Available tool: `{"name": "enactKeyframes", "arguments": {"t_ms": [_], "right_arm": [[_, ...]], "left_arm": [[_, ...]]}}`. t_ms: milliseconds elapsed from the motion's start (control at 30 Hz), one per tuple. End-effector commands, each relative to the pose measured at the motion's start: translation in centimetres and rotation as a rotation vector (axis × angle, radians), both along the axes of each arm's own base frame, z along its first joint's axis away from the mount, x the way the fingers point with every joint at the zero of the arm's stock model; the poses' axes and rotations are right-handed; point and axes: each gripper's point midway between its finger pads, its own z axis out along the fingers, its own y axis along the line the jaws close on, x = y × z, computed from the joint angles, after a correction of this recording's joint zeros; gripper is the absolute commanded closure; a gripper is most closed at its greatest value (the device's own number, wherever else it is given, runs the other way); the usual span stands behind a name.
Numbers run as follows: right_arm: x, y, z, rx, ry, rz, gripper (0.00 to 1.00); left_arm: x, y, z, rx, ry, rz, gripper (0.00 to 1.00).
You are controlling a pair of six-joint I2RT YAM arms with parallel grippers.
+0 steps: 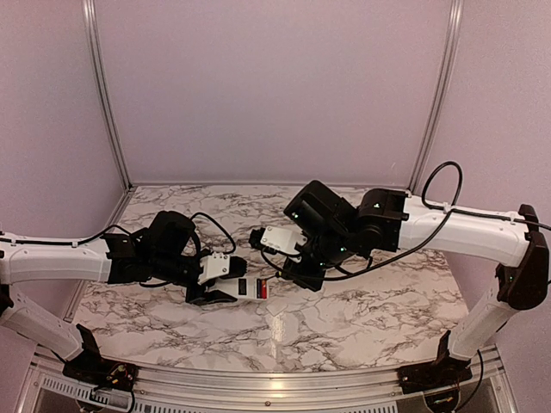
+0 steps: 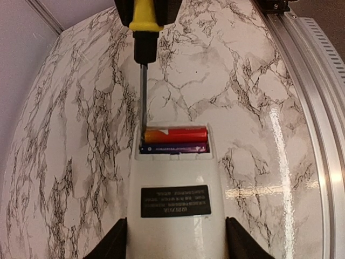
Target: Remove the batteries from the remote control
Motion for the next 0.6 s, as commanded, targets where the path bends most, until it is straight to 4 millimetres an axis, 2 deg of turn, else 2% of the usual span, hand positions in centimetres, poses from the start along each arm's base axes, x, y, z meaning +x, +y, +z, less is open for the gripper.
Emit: {"name": "enactKeyframes", "arguments": {"t_ms": [0, 300, 567], "right_arm": [[0.8, -1.1, -0.4, -0.029, -0.006, -0.039, 1.0], [0.9, 0.2, -1.5, -0.041, 0.011, 0.006, 1.0], [-0.2, 1.5, -2.0, -0.007, 0.062, 0.073, 1.0]], "left_arm": [[-0.2, -0.9, 1.6, -0.048, -0.02, -0.037, 1.0], [-0.1, -1.0, 2.2, -0.058, -0.038, -0.046, 1.0], [-0.1, -1.2, 2.4, -0.061, -0.043, -0.057, 1.0]]}}
